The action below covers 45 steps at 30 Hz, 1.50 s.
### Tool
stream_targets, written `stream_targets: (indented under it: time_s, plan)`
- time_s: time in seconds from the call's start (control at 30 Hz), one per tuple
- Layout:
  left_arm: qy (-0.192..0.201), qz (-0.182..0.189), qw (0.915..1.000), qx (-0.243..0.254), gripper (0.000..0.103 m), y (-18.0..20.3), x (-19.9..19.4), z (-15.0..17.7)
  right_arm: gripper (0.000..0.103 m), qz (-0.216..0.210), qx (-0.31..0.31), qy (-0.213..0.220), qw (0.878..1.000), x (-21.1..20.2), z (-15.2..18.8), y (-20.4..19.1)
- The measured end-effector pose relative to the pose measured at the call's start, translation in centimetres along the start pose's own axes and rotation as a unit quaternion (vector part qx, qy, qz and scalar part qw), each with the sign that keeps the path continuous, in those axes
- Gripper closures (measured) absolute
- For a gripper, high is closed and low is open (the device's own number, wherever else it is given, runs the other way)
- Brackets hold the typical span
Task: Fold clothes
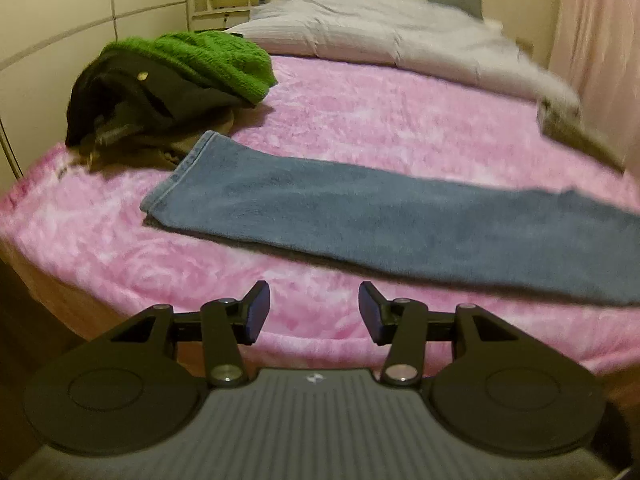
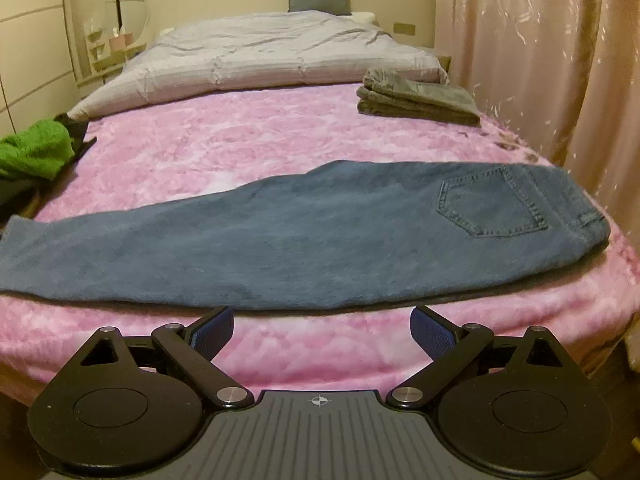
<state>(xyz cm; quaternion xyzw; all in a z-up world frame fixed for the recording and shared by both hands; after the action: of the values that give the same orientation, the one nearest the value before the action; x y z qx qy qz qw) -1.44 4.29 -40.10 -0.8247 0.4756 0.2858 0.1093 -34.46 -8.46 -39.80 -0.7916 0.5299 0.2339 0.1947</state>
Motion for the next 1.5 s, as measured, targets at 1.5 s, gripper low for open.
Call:
stream_targets:
  time_s: [1.5]
  plan:
    - [-0.009,0.041,0.9899,0.136,0.06,9.9,-1.3,0.6,0.006,0.052,0.066,0.002,0.996,-3.8,-0.9,8.9]
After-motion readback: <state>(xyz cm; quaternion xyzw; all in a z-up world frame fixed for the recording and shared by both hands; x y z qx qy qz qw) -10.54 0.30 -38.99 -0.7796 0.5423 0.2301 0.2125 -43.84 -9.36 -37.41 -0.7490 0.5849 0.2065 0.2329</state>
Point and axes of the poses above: each gripper's, at about its wrist camera, not at the fingertips, and x roughly the way its jaws point, y to its right, z to its underside, the point moved 10 cm from there along x, roughly the way its jaws point, and after that the axes turned 8 degrees about y, right-handed, at the moved point
